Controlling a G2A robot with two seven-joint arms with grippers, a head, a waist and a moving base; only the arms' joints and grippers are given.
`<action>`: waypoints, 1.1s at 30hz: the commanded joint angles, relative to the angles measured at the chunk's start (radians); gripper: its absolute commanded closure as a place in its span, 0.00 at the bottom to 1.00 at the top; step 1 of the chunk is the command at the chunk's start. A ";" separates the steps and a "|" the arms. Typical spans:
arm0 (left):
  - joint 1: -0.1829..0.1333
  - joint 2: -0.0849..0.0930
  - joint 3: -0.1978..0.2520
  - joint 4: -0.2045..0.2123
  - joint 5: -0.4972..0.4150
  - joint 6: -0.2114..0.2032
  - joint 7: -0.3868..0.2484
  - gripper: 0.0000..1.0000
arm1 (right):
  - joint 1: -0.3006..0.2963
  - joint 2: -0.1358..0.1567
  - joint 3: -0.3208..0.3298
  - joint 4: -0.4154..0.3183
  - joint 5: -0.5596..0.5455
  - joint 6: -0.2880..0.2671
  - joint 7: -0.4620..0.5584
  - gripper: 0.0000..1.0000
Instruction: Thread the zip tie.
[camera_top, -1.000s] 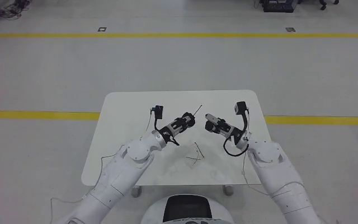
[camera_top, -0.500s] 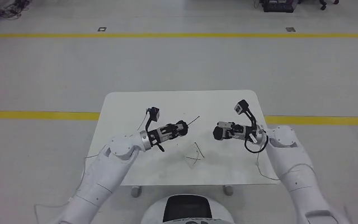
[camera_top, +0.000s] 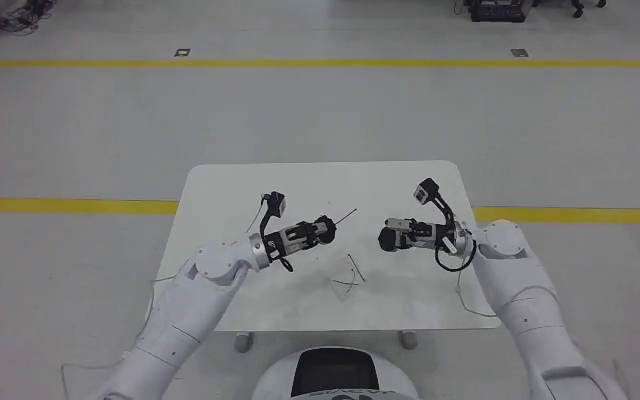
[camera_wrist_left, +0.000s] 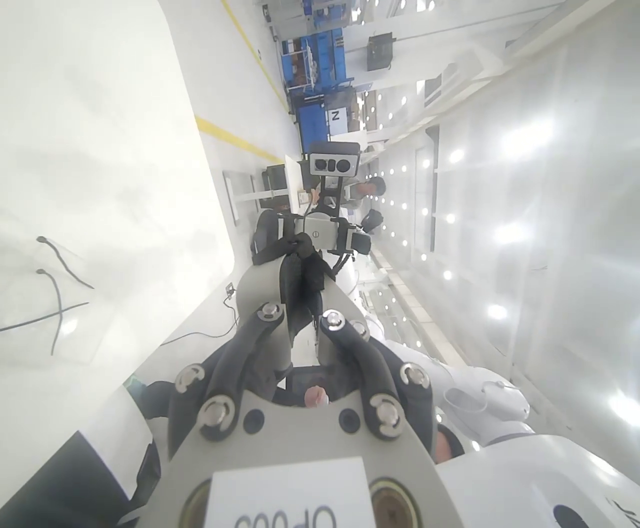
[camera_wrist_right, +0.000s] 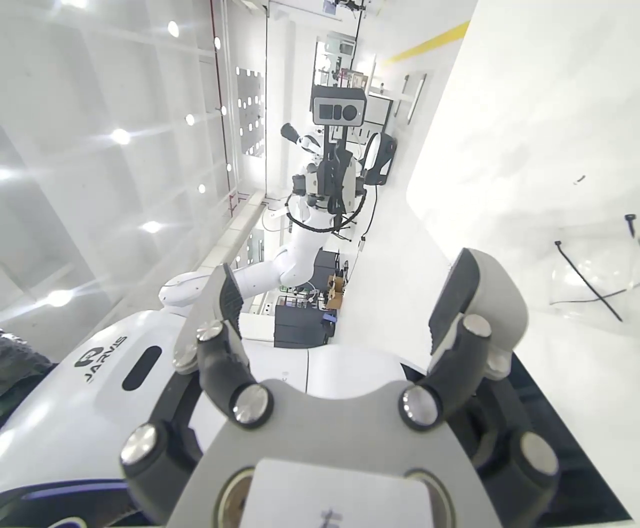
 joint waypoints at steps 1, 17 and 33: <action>-0.011 0.005 -0.001 0.008 -0.010 0.007 -0.079 1.00 | -0.003 0.005 -0.009 -0.014 -0.021 0.009 0.007 0.00; -0.038 0.034 0.002 0.040 0.041 -0.028 -0.281 1.00 | 0.095 0.110 -0.257 0.009 0.135 0.040 0.007 0.00; -0.065 0.033 0.060 0.054 0.031 -0.006 -0.317 1.00 | 0.086 0.119 -0.304 -0.039 0.148 0.028 0.007 0.00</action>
